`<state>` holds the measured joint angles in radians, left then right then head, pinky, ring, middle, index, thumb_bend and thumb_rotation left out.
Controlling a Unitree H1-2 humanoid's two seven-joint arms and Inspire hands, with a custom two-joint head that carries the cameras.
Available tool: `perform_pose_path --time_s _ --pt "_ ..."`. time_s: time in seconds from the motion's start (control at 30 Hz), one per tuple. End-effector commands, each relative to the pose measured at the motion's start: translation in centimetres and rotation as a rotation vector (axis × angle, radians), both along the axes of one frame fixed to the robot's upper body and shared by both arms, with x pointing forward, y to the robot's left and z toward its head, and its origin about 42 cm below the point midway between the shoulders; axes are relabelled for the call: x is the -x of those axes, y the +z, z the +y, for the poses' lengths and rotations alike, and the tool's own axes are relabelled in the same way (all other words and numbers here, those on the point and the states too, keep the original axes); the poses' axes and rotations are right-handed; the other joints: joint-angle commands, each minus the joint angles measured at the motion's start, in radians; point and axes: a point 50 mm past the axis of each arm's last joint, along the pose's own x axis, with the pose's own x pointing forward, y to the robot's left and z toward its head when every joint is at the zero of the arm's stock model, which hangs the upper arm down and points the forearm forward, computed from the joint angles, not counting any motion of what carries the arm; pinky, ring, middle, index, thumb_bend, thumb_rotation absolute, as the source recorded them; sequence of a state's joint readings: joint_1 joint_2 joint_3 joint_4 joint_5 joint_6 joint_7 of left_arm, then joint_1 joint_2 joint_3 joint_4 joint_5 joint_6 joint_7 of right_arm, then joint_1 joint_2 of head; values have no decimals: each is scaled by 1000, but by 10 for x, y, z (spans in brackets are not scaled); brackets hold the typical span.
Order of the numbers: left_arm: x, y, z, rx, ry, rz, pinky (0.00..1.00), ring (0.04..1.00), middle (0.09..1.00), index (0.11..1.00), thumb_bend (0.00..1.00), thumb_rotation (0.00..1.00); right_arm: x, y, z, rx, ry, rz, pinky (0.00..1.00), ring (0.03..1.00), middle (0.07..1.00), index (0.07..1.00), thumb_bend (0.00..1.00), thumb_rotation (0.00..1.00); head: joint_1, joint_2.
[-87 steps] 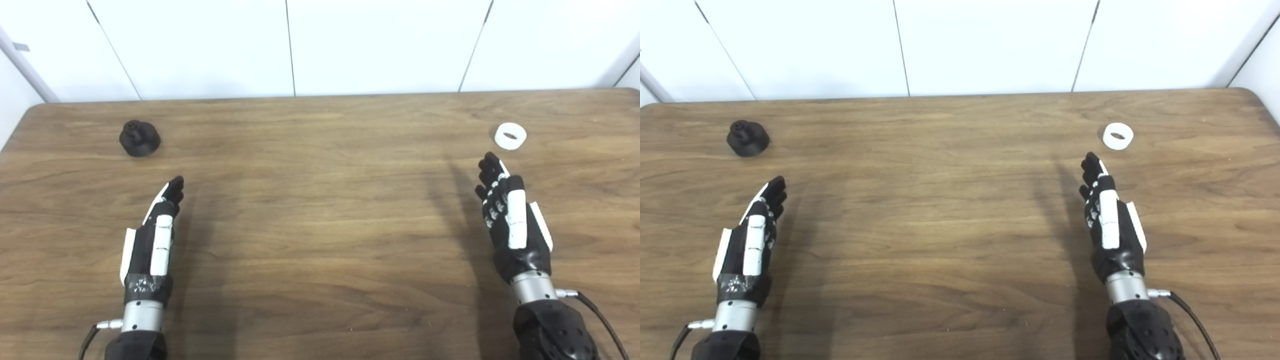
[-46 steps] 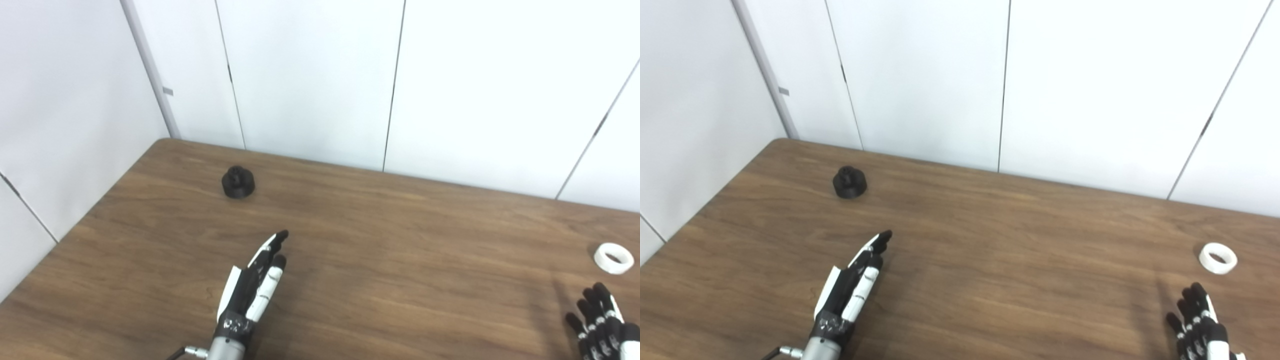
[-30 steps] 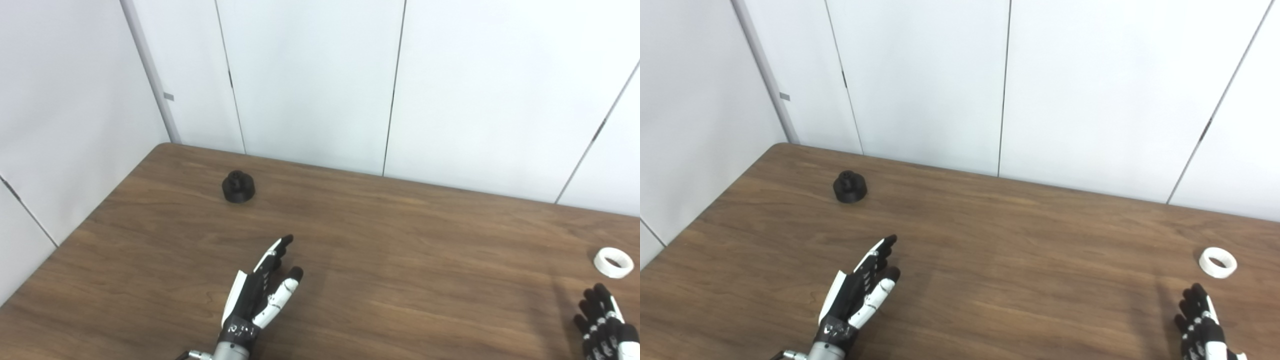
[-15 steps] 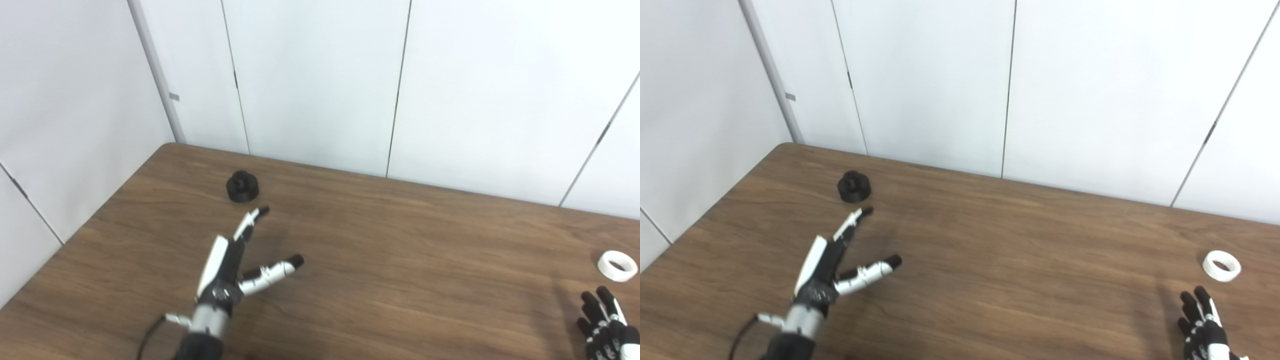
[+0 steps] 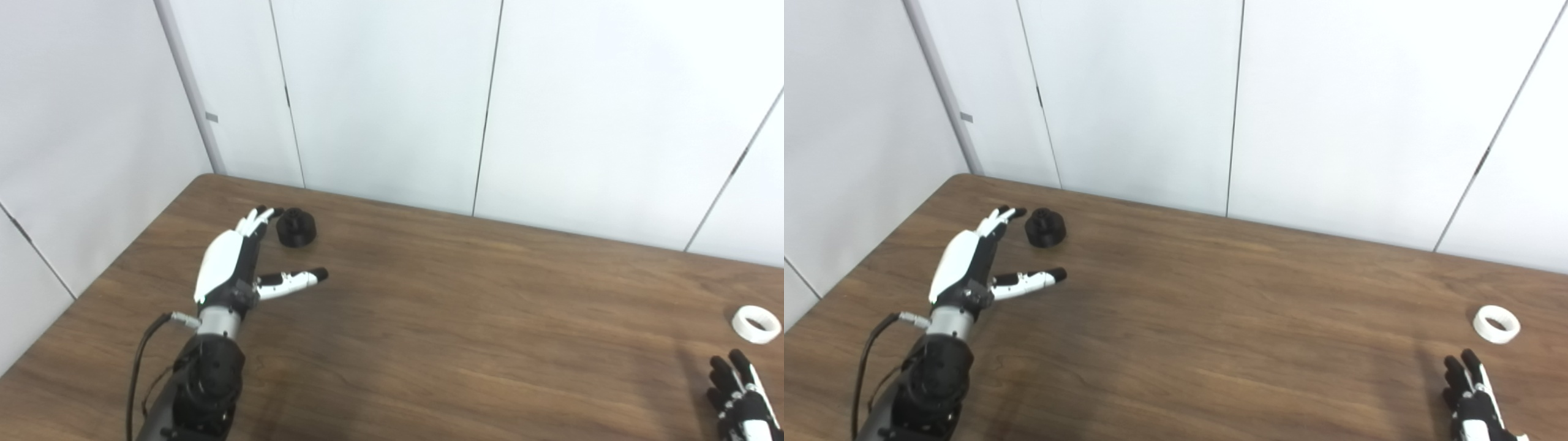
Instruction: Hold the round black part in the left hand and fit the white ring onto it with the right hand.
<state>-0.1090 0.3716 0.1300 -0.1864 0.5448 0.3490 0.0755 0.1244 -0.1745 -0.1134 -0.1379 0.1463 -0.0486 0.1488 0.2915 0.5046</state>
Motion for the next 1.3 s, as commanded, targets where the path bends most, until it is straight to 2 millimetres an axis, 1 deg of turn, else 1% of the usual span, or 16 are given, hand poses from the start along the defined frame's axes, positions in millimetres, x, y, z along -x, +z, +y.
perform_pose_path --time_s 0.0,0.17,0.2,0.3,0.57,0.67,0.8,0.9,1.27 --pt "-14 25 11 -58 37 -82 1000 1000 982 901 981 406 7 -8 -2 0 -7 18 1000 986 965 991 558 883 1 1" --pt "-37 24 24 -65 89 -44 1000 1000 975 889 986 405 9 -8 -2 2 -10 23 1000 982 959 988 560 882 -2 4" --pt "-42 23 27 -69 94 -33 1000 1000 968 882 990 393 9 -9 -2 1 -9 22 1000 985 959 988 559 882 -2 4" --pt "-57 19 32 -79 103 1 1000 1000 957 875 998 398 10 -9 -2 -2 -11 20 1000 982 958 986 546 875 -4 6" --pt "-85 10 42 -85 112 45 1000 990 940 852 999 381 13 -10 -3 15 -12 21 1000 972 950 977 546 883 -6 7" --pt "-96 8 47 -78 113 61 1000 990 941 848 1000 407 14 -10 -3 11 -13 26 1000 970 946 973 543 876 -9 8" --pt "-108 5 51 -59 112 91 1000 998 948 845 1000 414 16 -10 -4 17 -12 32 1000 980 955 980 564 881 -10 10" --pt "-115 5 52 -61 117 117 1000 1000 952 851 1000 424 18 -10 -4 18 -16 29 1000 980 953 977 558 879 -11 10" --pt "-133 4 56 -66 126 161 1000 1000 955 845 1000 387 21 -11 -5 17 -12 28 1000 969 949 974 565 868 -16 15"
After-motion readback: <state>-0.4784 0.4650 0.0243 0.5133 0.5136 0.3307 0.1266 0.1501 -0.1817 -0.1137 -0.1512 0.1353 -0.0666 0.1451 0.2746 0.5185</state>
